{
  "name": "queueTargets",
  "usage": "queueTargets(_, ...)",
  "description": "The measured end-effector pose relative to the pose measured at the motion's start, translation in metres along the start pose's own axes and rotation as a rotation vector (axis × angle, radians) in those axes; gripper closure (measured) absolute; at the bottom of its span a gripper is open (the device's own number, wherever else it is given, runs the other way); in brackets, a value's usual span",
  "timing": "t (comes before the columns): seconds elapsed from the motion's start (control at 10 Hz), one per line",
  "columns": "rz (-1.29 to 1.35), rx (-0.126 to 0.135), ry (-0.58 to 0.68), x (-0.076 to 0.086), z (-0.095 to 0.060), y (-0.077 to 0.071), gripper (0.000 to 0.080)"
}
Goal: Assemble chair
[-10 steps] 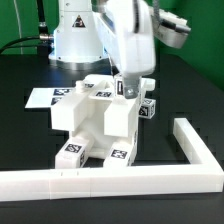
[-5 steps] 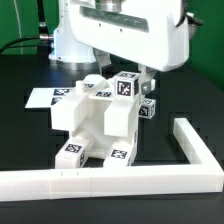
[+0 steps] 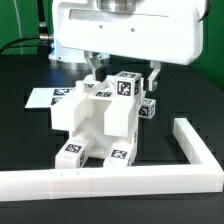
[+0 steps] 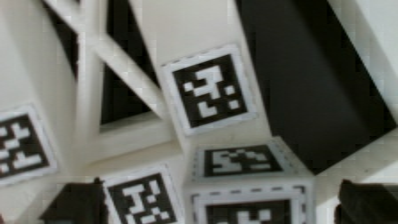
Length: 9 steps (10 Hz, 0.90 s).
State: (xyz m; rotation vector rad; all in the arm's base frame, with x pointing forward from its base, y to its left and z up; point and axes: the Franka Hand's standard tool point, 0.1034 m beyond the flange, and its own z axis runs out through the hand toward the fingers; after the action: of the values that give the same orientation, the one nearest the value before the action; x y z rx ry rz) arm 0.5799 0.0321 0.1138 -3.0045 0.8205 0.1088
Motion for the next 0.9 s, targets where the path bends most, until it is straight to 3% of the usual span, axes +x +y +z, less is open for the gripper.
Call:
queueTargets(0.2, -0.009, 0.0, 0.0, 0.0001, 0.0002, 0.0005, 0.0441)
queueTargets(0.3, 0.002, 0.0, 0.0, 0.0001, 0.0002, 0.0004, 0.0441)
queueTargets(0.4, 0.015, 0.0, 0.0, 0.0001, 0.0002, 0.0005, 0.0514)
queueTargets(0.6, 0.019, 0.0, 0.0, 0.0001, 0.0002, 0.0006, 0.0514)
queueTargets(0.9, 0.331, 0.005, -0.004, -0.0006, 0.0006, -0.0006, 0.0514)
